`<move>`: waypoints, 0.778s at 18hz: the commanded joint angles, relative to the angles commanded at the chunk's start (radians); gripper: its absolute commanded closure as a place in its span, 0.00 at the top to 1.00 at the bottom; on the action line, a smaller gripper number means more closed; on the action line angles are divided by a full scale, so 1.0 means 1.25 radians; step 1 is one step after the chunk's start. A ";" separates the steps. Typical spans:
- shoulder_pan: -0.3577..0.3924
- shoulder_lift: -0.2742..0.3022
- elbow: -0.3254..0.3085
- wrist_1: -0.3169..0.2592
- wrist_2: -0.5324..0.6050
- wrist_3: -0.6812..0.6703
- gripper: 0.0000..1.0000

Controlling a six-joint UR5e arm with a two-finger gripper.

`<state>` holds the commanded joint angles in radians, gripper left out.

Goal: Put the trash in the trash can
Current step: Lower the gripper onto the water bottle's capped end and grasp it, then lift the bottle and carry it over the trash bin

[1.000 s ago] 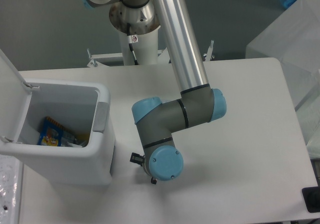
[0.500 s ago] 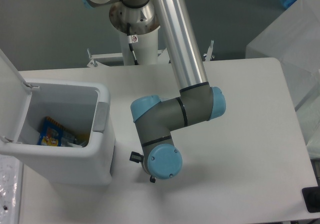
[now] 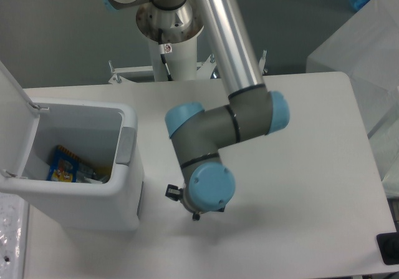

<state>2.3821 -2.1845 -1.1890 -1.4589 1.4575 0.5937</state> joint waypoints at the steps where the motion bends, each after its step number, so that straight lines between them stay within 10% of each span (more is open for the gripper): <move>1: 0.011 0.012 0.013 0.005 -0.027 0.000 0.00; 14: 0.106 0.153 0.046 0.297 -0.430 -0.012 0.00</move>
<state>2.5142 -1.9928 -1.1321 -1.0876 0.9206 0.5783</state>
